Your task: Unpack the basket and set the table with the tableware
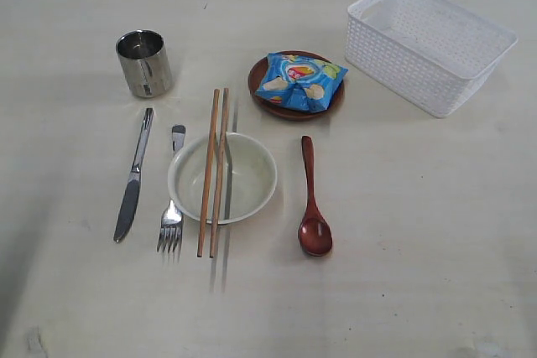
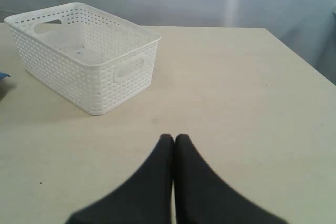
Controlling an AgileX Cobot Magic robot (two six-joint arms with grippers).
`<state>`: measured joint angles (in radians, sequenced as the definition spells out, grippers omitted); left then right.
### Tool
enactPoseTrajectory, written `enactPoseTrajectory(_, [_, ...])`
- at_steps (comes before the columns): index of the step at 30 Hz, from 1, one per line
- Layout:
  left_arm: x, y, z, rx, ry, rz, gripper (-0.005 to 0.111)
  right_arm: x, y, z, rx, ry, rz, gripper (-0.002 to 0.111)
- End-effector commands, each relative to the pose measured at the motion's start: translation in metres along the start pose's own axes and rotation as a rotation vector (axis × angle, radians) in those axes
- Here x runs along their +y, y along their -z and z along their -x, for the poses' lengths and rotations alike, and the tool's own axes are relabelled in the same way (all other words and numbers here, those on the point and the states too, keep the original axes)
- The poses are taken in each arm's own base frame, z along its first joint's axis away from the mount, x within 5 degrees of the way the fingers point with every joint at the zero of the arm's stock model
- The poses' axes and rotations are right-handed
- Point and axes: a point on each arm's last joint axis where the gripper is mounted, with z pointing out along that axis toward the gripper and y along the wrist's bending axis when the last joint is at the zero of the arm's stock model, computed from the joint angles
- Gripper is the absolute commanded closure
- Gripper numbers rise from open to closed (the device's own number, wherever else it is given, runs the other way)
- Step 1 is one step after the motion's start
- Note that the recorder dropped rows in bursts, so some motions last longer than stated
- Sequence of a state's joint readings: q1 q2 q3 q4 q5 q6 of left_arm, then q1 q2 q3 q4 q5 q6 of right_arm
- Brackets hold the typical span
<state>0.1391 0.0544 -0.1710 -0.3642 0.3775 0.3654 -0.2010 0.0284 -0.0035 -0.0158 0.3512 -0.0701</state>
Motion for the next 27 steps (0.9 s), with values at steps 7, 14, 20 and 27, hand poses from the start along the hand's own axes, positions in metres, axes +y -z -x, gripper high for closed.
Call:
enactPoseTrajectory(7, [0.012,0.003,-0.006,-0.06,-0.086,0.141,0.107,0.0,0.0,-0.001,-0.004,0.009,-0.009,0.108])
enactPoseTrajectory(14, [0.012,-0.006,-0.026,-0.066,-0.066,0.136,0.107,0.0,0.0,-0.001,-0.004,0.009,-0.009,0.108])
enactPoseTrajectory(20, [0.013,-0.01,-0.04,-0.025,-0.074,0.136,0.107,0.0,0.0,-0.001,-0.004,0.009,-0.009,0.108])
enactPoseTrajectory(27, [0.013,-0.01,-0.047,0.049,-0.082,0.136,0.107,0.0,0.0,-0.001,-0.004,0.009,-0.009,0.108])
